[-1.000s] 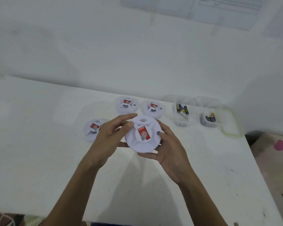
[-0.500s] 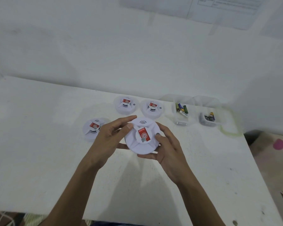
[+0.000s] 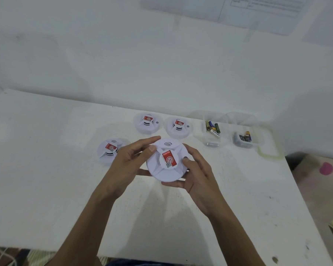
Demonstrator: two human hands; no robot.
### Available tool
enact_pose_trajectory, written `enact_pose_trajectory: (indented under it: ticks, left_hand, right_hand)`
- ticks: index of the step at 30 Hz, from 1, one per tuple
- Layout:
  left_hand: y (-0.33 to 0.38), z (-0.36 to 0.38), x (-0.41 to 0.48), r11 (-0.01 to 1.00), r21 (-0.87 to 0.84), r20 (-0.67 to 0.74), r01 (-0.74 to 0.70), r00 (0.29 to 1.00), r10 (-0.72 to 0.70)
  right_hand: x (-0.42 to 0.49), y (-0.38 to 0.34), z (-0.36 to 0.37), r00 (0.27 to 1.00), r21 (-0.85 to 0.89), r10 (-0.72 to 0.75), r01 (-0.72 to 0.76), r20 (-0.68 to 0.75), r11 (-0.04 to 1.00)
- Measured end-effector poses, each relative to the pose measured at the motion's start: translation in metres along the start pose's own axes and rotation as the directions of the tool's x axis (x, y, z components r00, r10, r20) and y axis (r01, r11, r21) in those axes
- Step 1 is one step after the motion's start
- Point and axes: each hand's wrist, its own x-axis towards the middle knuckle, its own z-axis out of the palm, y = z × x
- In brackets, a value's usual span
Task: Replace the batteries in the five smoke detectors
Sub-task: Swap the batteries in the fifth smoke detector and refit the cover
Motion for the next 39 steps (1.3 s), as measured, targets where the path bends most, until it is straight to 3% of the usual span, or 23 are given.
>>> enact_pose_trajectory:
  ticks: [23, 29, 36, 39]
  left_hand:
    - [-0.001, 0.0, -0.001, 1.0, -0.027, 0.015, -0.002, 1.0, 0.003]
    - [-0.003, -0.004, 0.0, 1.0, -0.026, 0.006, 0.017, 1.0, -0.017]
    - [-0.002, -0.025, -0.002, 0.995, -0.088, -0.011, 0.044, 0.999, -0.045]
    - [-0.002, -0.04, -0.001, 0.993, -0.115, -0.069, 0.04, 0.996, -0.048]
  right_hand:
    - [-0.003, 0.002, -0.005, 0.999, 0.022, -0.017, 0.017, 0.031, 1.0]
    - [0.015, 0.016, -0.004, 0.985, 0.078, 0.167, -0.164, -0.039, 0.983]
    - [0.006, 0.008, 0.015, 0.998, 0.03, 0.022, -0.02, -0.056, 0.999]
    - [0.015, 0.007, 0.032, 0.993, -0.186, -0.033, 0.011, -0.114, 0.982]
